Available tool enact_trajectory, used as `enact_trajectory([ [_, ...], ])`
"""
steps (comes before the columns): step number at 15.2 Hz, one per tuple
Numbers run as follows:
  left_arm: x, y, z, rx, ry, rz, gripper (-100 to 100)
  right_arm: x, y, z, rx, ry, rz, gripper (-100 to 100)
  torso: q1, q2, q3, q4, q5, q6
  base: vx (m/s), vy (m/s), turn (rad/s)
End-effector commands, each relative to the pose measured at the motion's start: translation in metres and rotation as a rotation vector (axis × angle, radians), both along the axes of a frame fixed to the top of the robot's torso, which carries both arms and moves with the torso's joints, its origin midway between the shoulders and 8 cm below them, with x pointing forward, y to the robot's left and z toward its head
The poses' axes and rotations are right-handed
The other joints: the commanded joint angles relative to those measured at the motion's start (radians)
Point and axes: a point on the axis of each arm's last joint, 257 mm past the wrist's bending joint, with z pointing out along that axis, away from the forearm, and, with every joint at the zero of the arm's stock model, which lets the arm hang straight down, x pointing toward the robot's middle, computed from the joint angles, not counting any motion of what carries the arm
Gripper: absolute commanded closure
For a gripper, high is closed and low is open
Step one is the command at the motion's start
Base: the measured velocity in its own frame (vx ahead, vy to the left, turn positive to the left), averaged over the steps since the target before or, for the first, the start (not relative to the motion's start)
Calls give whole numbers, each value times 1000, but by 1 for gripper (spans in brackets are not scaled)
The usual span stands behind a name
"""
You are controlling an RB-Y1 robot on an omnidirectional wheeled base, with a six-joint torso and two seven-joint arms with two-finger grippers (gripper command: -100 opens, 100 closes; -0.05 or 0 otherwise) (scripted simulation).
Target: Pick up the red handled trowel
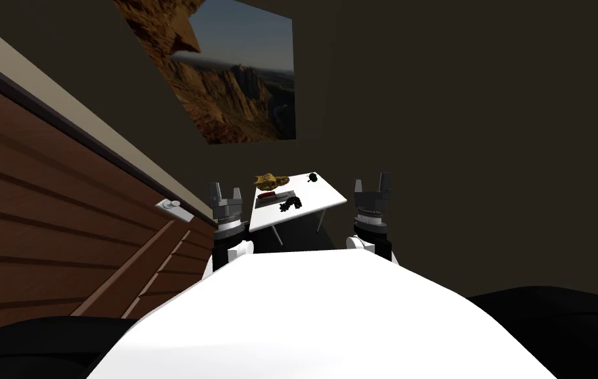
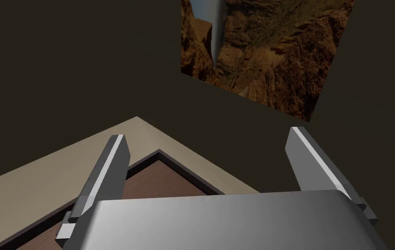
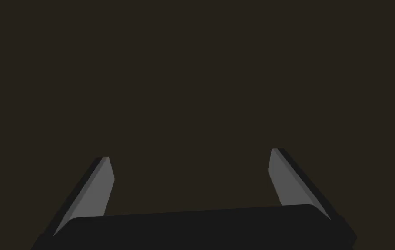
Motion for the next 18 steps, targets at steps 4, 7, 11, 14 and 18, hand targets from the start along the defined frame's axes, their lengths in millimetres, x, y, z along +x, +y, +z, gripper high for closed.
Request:
enact_trajectory([
  [4, 9, -5, -7, 90, 40, -36, -100, 0, 0, 0, 0, 0, 0, 0, 0, 0, 0, 0, 0, 0, -5, -9, -25],
  [7, 17, -4, -15, 139, 73, -47, -100, 0, 0, 0, 0, 0, 0, 0, -1, 1, 0, 0, 0, 0, -10, -16, -31],
  [11, 32, 4, -30, 205, 133, -47, -100, 0, 0, 0, 0, 0, 0, 0, -1, 1, 0, 0, 0, 0, -13, -26, -60],
  [14, 49, 21, -47, 255, 200, -23, -100, 0, 0, 0, 0, 0, 0, 0, -3, 1, 1, 0, -1, 1, -20, -49, -100],
  [18, 67, 46, -65, 288, 272, 19, -100, 0, 0, 0, 0, 0, 0, 0, -4, 1, 1, 0, -1, 0, -23, -63, -110],
])
